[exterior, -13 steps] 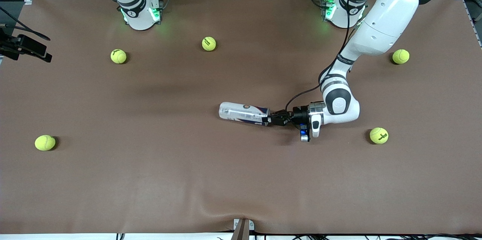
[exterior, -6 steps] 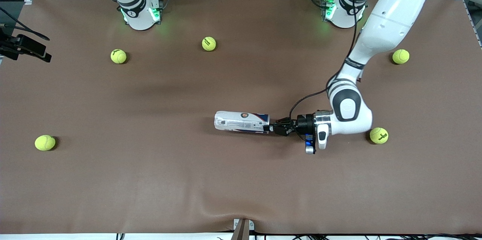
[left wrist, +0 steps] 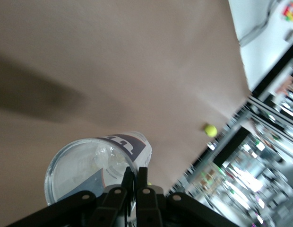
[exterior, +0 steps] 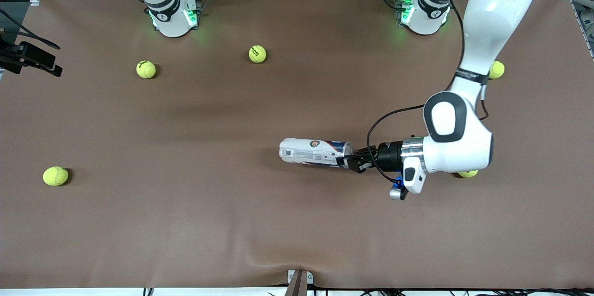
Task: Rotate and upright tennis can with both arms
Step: 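Lift and rotate the can upright with the left gripper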
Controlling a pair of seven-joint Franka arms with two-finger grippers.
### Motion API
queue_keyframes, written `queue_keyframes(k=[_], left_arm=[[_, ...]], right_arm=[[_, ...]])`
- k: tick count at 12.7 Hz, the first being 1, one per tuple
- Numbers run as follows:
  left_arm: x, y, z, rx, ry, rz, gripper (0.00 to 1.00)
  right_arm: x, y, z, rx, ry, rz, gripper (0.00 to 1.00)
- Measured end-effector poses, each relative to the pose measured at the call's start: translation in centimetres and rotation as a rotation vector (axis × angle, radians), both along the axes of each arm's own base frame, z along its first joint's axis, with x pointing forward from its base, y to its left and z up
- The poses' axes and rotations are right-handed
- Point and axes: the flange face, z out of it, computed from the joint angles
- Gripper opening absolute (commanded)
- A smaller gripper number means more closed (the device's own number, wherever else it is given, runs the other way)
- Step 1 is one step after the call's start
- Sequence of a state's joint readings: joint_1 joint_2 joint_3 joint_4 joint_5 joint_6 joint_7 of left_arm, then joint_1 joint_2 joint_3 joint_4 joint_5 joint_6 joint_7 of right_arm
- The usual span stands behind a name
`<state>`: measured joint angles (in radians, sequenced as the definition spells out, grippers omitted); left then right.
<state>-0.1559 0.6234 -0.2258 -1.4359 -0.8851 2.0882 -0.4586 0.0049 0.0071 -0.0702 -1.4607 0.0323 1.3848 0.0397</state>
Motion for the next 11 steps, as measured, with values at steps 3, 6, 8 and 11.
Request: queue_keyframes(k=[3,6,8,11], left_arm=[[-0.4,-1.8,3.4,0.160,-0.015,0.001,0.00],[-2.7,-5.7,5.0,0.357,-0.060,-0.035,0.00],[-4.9,-9.4,4.9,0.509,-0.098,-0.057,0.00],[-9.1,-15.7,4.5,0.690,-0.176,-0.073,0.00]], right_arm=[[0.0,0.0,0.0,0.000,-0.001,0.000,1.00],[0.0,0.0,0.1,0.000,-0.001,0.000,1.00],[0.0,0.0,0.1,0.000,-0.001,0.000,1.00],[0.0,0.0,0.1,0.000,-0.001,0.000,1.00]])
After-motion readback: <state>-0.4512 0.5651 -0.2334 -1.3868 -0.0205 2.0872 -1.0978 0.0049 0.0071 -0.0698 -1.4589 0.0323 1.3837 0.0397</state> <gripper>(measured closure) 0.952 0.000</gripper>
